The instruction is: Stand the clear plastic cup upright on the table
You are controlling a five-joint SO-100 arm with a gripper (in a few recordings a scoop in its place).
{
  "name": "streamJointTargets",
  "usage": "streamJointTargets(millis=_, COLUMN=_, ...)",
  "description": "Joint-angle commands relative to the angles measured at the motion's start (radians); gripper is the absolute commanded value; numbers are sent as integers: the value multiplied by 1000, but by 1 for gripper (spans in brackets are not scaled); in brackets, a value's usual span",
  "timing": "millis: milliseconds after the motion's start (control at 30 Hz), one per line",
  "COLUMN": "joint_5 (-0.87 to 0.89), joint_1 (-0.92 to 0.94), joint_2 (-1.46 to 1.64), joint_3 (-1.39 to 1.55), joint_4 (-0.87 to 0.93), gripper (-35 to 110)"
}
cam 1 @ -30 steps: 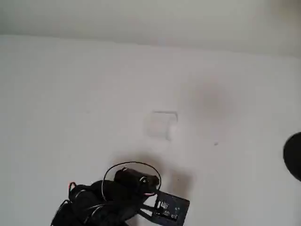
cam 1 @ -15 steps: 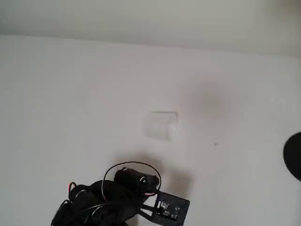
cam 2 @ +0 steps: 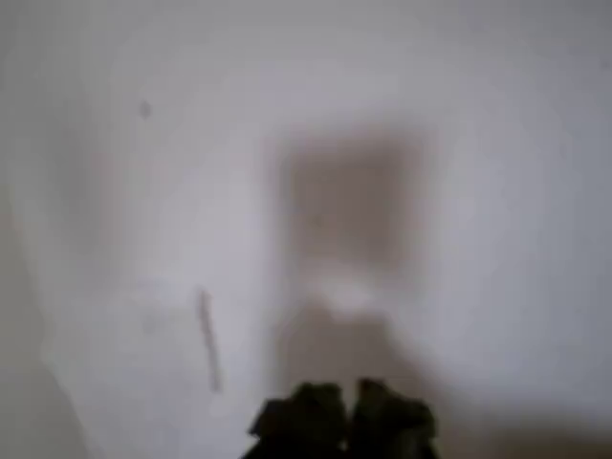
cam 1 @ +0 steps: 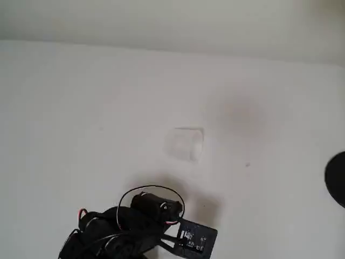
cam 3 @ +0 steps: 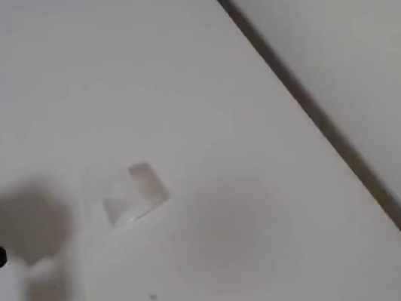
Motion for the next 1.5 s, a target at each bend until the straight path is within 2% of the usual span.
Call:
streamJointTargets(millis=0, joint_5=11, joint_1=9, joint_2=-5, joint_3=25, joint_4=3, gripper=0)
streamJointTargets(millis=467, joint_5=-2, joint_1=-9, joint_2=-5, joint_3=25, joint_4=3, gripper=1)
streamJointTargets(millis=500, joint_5=-32, joint_1=-28, joint_2=-5, joint_3=26, joint_4=-14, gripper=3)
streamJointTargets(millis=533, joint_5=-153, joint_1=-26, joint_2=-5, joint_3=32, joint_4=-35, gripper=4)
streamJointTargets(millis=633, joint_5=-273, joint_1=-31, joint_2=-5, joint_3=-6, joint_4=-77, gripper=8)
streamJointTargets(millis=767, joint_5=-265, joint_1=-163, joint_2=-18, joint_3=-195, joint_4=-55, gripper=14)
streamJointTargets(millis=833, joint_5=-192, joint_1=-235, joint_2=-155, joint_3=-334, joint_4=-55, gripper=21)
streamJointTargets(millis=900, joint_5=-103, joint_1=-293, joint_2=-417, joint_3=-518, joint_4=-35, gripper=35)
streamJointTargets(millis=1133, joint_5=63, joint_1=-497, joint_2=-1088, joint_3=-969, joint_4=0, gripper=55)
streamJointTargets(millis=1267, joint_5=147, joint_1=-497, joint_2=-1384, joint_3=-1141, joint_4=6, gripper=59)
streamJointTargets(millis=1467, joint_5=232, joint_1=-399, joint_2=-1692, joint_3=-1315, joint_4=-15, gripper=58)
